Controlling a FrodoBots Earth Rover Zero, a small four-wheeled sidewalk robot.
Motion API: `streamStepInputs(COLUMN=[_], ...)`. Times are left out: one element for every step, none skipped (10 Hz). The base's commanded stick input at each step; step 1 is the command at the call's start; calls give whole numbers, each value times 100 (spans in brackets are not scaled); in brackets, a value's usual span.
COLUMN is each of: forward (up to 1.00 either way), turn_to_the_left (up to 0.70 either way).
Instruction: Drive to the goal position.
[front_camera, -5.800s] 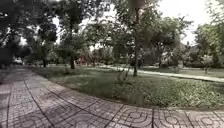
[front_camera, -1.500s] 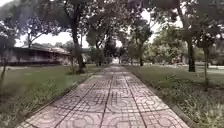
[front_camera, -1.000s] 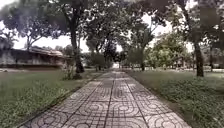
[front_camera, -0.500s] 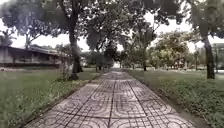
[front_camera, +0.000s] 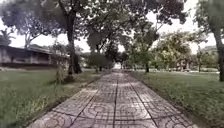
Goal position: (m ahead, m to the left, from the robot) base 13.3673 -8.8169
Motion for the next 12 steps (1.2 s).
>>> streamStepInputs(forward=[100, 100, 100, 100, 100, 100, 100, 100, 100, 100, 100, 100], turn_to_the_left=[0, 0, 0, 0, 0, 0, 0, 0, 0, 0, 0, 0])
